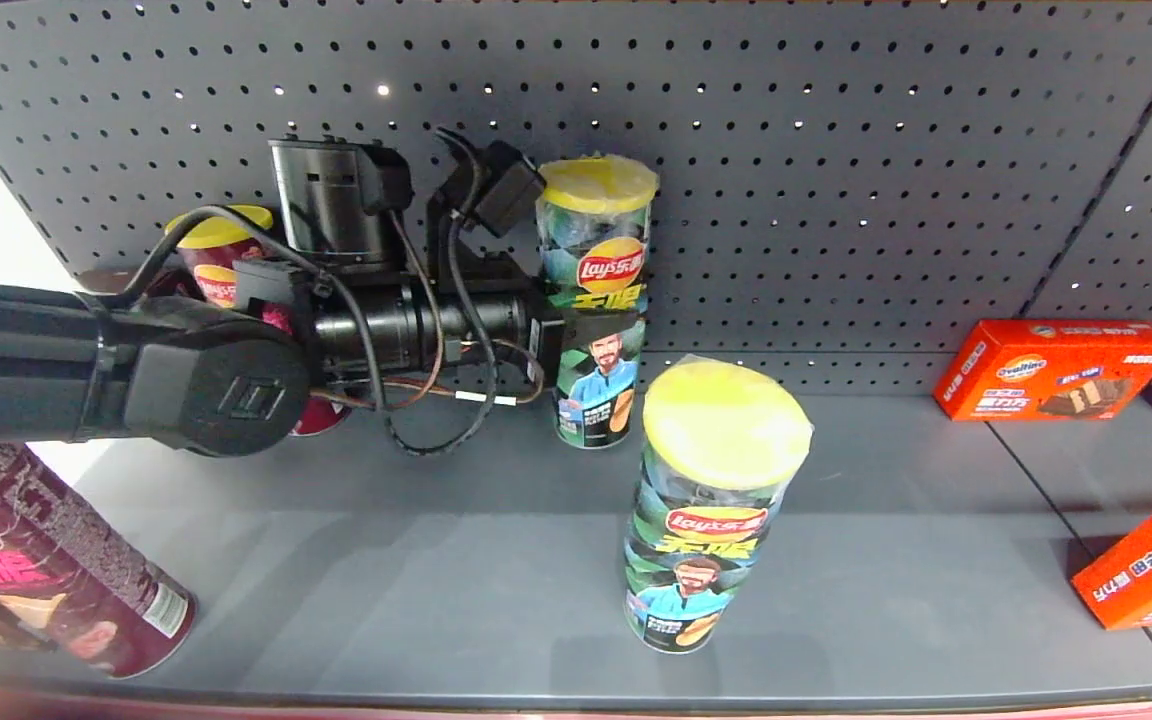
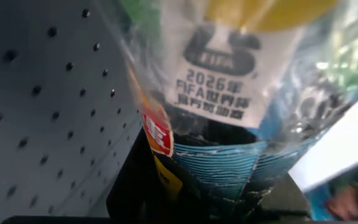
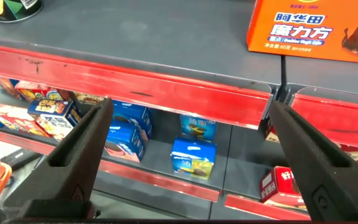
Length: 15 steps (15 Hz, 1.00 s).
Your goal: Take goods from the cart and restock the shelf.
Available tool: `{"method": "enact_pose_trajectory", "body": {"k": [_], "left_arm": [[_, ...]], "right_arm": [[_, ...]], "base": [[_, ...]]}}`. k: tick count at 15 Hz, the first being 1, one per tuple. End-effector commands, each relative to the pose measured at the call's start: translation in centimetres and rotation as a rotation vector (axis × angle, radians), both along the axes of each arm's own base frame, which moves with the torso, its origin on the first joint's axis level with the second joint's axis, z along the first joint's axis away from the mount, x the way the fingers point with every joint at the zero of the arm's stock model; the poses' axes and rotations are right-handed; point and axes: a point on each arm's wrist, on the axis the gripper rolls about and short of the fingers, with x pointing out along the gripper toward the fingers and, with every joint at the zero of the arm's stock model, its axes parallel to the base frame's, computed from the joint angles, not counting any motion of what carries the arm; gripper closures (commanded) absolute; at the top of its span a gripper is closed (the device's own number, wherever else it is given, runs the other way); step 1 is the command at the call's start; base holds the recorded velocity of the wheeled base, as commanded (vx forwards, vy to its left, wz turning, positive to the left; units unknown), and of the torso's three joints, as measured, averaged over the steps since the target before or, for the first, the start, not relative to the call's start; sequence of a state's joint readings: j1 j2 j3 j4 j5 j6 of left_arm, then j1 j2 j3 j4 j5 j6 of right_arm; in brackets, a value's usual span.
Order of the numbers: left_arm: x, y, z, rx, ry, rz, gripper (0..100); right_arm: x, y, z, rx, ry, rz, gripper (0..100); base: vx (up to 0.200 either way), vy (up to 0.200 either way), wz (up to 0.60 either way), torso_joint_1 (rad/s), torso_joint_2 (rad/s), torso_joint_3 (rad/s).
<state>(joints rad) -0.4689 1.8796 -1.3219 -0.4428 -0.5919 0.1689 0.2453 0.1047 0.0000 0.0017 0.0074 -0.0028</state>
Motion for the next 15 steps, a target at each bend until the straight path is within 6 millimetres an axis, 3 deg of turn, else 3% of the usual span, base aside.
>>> {"method": "enact_pose_trajectory", "body": {"k": [1, 4, 15], "left_arm": [[1.7, -0.9, -1.2, 0.010, 0.009, 0.000, 100], [2.4, -1.3, -1.1, 0.004, -0.004, -0.003, 100], [3.7, -2.6, -3.6, 0.008, -0.004, -0.014, 100]], "right_arm": [[0.0, 0.0, 0.0, -0.001, 0.002, 0.000, 0], [0.0, 0.0, 0.0, -0.001, 0.002, 0.000, 0], [0.0, 0.0, 0.0, -0.001, 0.002, 0.002, 0]], "base": [[0.000, 0.000, 0.00, 0.000, 0.00, 0.000], [0.000, 0.000, 0.00, 0.000, 0.00, 0.000], [0.000, 0.000, 0.00, 0.000, 0.00, 0.000]]}}
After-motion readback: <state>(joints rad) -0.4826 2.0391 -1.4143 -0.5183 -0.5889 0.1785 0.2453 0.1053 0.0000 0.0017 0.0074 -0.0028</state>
